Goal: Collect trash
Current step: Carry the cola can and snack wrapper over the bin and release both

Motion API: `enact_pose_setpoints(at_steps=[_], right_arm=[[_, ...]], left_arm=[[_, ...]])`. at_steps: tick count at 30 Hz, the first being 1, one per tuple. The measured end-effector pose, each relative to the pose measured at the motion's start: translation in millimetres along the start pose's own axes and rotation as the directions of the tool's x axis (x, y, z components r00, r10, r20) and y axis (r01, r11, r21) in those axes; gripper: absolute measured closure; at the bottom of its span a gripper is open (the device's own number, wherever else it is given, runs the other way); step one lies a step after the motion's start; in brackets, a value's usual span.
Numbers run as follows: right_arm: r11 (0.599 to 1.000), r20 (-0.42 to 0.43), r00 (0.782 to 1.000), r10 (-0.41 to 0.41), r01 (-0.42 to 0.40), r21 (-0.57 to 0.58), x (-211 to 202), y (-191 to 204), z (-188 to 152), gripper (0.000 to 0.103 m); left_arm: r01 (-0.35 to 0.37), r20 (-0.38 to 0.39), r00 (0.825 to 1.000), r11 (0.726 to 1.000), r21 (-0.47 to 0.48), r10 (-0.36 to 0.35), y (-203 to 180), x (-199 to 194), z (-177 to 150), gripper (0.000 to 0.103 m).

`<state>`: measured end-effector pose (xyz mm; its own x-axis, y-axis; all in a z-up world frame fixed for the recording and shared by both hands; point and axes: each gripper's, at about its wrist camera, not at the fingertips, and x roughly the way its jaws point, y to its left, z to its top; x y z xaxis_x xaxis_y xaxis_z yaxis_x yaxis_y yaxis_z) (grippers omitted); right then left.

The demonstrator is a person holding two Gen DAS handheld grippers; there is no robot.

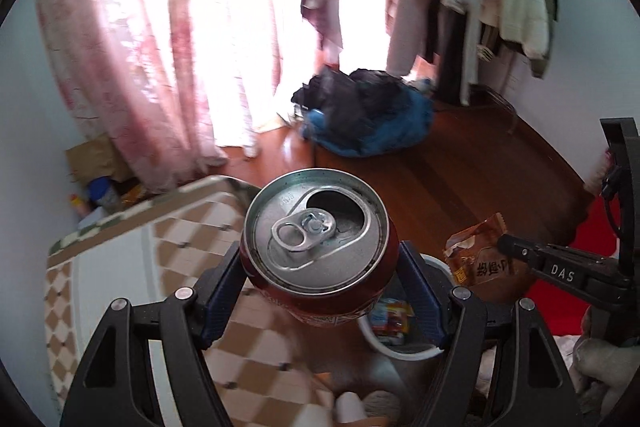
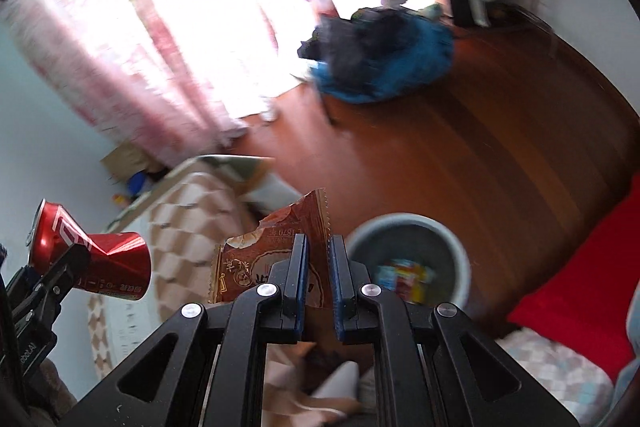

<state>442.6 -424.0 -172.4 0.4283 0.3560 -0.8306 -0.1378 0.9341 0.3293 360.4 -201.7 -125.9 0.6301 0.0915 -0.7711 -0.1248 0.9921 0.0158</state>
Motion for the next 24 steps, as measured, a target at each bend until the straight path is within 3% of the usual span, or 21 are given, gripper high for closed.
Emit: enact_pose_setpoints(at_steps=[5,9,13,19,21,23,24], right_arm=[[0.994,-0.063,0.997,-0.054,0.06,0.095,27,-82,-11,0.092],[0.981,-0.13,0.988,-0.078,0.1,0.167,65,-139,-22,0.092],[0.968,-0.198,0.977,-0.084,0.127,0.217,107,-177,-30,0.092],[0.958,-0.276,0.957,-0.085,0.155,0.24,166,-206,-39,0.092],[0.959,-0.298,0.951,-0.086,0.16,0.233,180,-208,-41,0.092],[0.961,-0.316,0.945,-0.08,0.158,0.227,193,-204,-41,0.085],[0.963,-0.337,0.938,-0.076,0.157,0.219,200,-202,-43,0.081]], left_arm=[[0.079,-0.098,0.992,0.996,0.046,-0.074,-65,58,-9,0.031],[0.109,-0.204,0.974,0.993,0.051,-0.096,-98,115,-19,0.031],[0.128,-0.307,0.946,0.99,0.06,-0.103,-119,168,-30,0.03],[0.173,-0.455,0.876,0.985,-0.02,-0.163,-125,231,-45,0.029],[0.174,-0.481,0.86,0.984,-0.04,-0.172,-124,242,-46,0.029],[0.164,-0.495,0.852,0.985,-0.059,-0.171,-123,250,-45,0.021],[0.16,-0.498,0.85,0.985,-0.063,-0.17,-120,252,-45,0.011]])
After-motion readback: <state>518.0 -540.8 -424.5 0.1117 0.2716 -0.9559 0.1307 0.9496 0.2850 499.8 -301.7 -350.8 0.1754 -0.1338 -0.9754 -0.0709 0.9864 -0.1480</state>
